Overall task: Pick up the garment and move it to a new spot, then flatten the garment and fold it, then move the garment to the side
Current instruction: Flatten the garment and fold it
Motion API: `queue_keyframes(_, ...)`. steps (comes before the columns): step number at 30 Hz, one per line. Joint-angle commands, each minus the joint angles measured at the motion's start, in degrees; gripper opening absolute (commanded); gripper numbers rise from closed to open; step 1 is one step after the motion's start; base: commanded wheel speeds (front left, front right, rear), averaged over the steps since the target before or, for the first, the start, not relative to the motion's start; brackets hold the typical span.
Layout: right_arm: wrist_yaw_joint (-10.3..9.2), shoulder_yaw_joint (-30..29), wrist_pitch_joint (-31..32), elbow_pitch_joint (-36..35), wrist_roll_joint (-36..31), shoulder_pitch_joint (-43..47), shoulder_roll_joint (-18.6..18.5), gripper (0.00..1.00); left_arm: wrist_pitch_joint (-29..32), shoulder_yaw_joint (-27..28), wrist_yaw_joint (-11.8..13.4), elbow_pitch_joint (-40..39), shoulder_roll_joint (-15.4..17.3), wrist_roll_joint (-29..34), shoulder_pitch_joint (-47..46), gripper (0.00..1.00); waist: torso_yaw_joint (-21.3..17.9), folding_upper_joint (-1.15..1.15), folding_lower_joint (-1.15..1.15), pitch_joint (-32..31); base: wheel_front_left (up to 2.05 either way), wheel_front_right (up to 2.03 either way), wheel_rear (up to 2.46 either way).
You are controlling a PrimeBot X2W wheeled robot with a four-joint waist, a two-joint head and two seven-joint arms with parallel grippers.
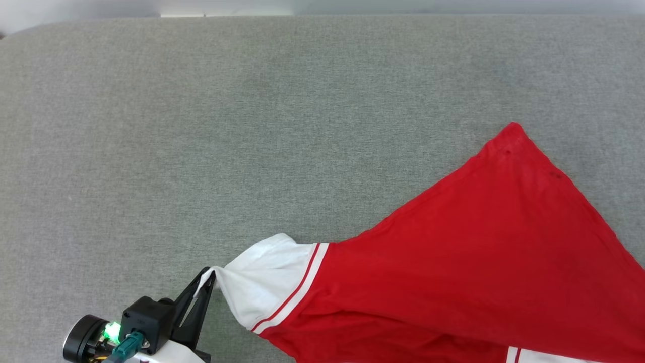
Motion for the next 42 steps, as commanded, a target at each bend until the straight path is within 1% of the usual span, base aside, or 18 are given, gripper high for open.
queue_keyframes(1,-0.08,-2.2,-0.7,-0.5,-0.4,-0.3,0.2,1.00,0.1,-0.1,0.1,0.1,0.5,-0.1,0.5,0.00,-0.4,0.00,0.00,-0.2,0.00,0.00,0.00)
queue_keyframes(4,-0.06,-6.8,-1.2,-2.3,-1.0,-2.3,-0.7,1.00,0.2,-0.2,0.1,0.0,0.5,-0.2,0.6,0.00,-0.5,0.00,0.00,-0.6,0.00,0.00,0.00)
queue_keyframes(6,-0.06,-10.5,-1.6,-4.4,-0.6,-3.9,-0.6,1.00,0.2,-0.2,0.2,-0.1,0.4,-0.1,0.4,0.00,-0.4,0.00,0.00,-0.7,0.00,0.00,0.00)
queue_keyframes(9,-0.06,-15.8,-0.9,-8.9,-1.1,-7.5,-0.8,1.00,0.3,-0.3,0.3,-0.4,0.3,0.2,0.0,0.00,0.0,0.00,0.00,-0.4,0.00,0.00,0.00)
queue_keyframes(13,-0.06,-19.6,3.9,-13.8,-3.9,-13.2,0.6,1.00,0.7,-0.6,0.0,-0.8,-0.2,1.2,-1.3,0.00,1.0,0.00,0.00,1.2,0.00,0.00,0.00)
queue_keyframes(16,-0.06,-19.7,9.8,-15.1,-6.7,-18.9,3.2,1.00,1.1,-1.0,-0.5,-0.8,-1.0,1.9,-2.7,0.00,2.2,0.00,0.00,2.8,0.00,0.00,0.00)
queue_keyframes(17,-0.06,-19.7,9.8,-15.1,-6.7,-18.9,3.2,1.00,1.1,-1.0,-0.5,-0.8,-1.0,1.9,-2.7,0.00,2.2,0.00,0.00,2.8,0.00,0.00,0.00)
queue_keyframes(20,-0.06,-17.6,16.1,-14.0,-10.1,-25.1,7.1,1.00,1.5,-1.5,-1.1,-0.5,-2.0,2.7,-4.4,0.00,3.6,0.00,0.00,4.5,0.00,0.00,0.00)
queue_keyframes(23,-0.05,-14.4,21.0,-11.5,-13.8,-31.5,12.0,1.00,1.8,-2.1,-1.8,-0.1,-3.2,3.3,-5.8,0.00,5.0,0.00,0.00,6.0,0.00,0.00,0.00)
queue_keyframes(27,-0.06,-9.2,25.5,-6.9,-18.0,-38.0,17.2,1.00,2.0,-2.4,-2.4,0.5,-4.3,4.1,-7.4,0.00,6.4,0.00,0.00,8.0,0.00,0.00,0.00)
queue_keyframes(29,-0.06,-7.5,26.2,-4.1,-19.4,-40.5,19.7,1.00,1.9,-2.5,-2.8,0.7,-5.0,4.4,-8.3,0.00,7.1,0.00,0.00,8.9,0.00,0.00,0.00)
queue_keyframes(31,-0.06,-5.6,26.4,-1.4,-20.6,-42.2,21.4,1.00,1.8,-2.6,-3.0,1.0,-5.4,4.7,-8.7,0.00,7.6,0.00,0.00,9.8,0.00,0.00,0.00)
queue_keyframes(35,-0.06,-1.4,25.6,3.6,-22.1,-43.5,23.3,1.00,1.6,-2.6,-3.2,1.6,-6.3,4.8,-9.4,0.00,8.3,0.00,0.00,11.1,0.00,0.00,0.00)
queue_keyframes(40,-0.07,3.7,23.1,8.2,-20.8,-41.0,24.8,1.00,1.3,-2.5,-3.8,2.7,-6.9,4.4,-9.6,0.00,8.5,0.00,0.00,11.5,0.00,0.00,0.00)
queue_keyframes(42,-0.06,5.7,22.5,8.7,-20.3,-40.8,24.2,0.00,1.2,-2.4,-3.9,3.2,-6.9,4.2,-9.3,0.00,8.2,0.00,0.00,11.0,0.00,0.00,0.00)
